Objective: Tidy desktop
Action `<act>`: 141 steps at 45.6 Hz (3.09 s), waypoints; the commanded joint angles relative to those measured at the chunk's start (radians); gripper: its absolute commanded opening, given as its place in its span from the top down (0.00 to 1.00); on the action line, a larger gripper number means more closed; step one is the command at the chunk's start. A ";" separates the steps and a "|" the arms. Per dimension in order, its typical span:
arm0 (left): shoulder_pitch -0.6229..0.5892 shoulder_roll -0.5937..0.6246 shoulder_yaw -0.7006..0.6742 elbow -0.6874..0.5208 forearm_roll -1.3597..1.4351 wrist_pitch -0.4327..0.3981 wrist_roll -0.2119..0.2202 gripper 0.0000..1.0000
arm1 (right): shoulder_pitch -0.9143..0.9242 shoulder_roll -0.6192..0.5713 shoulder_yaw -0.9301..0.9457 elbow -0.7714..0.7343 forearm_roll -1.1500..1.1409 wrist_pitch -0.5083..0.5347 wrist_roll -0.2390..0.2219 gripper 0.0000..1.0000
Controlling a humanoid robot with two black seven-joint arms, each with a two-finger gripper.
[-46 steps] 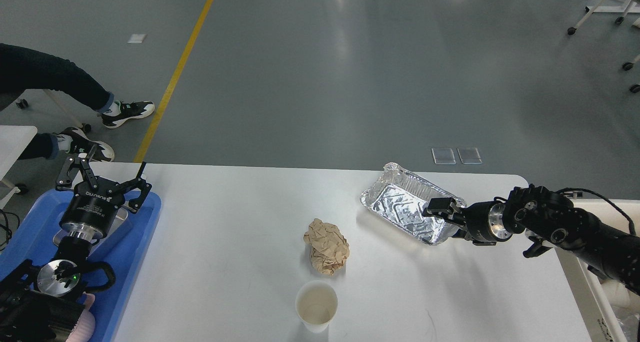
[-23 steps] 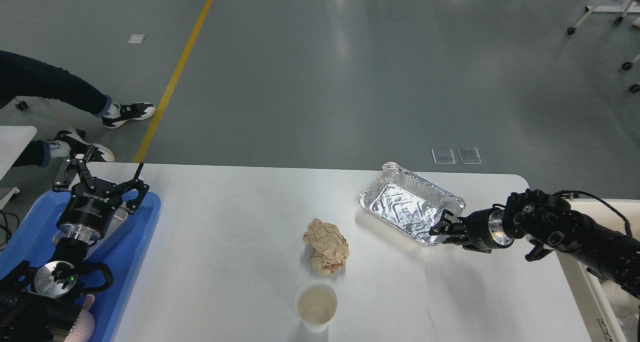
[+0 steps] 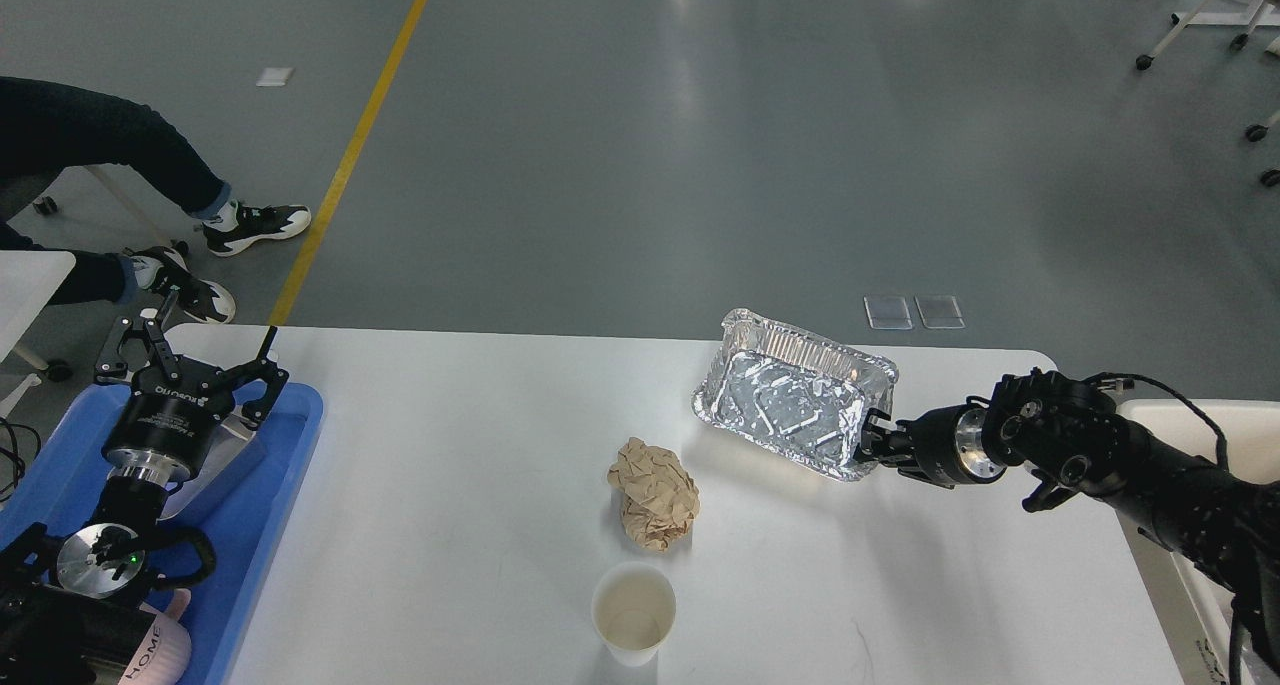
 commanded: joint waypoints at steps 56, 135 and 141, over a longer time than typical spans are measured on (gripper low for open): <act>-0.121 0.093 0.162 -0.011 0.326 0.140 -0.008 0.02 | 0.164 -0.315 0.015 0.565 0.015 0.007 0.051 1.00; 0.025 1.476 0.734 -1.232 0.371 0.264 0.097 0.02 | 0.215 -0.316 0.040 0.621 -0.059 -0.016 0.043 1.00; 0.017 1.570 0.736 -1.229 0.371 0.204 0.091 0.02 | 0.216 -0.319 0.038 0.621 -0.058 -0.016 0.043 1.00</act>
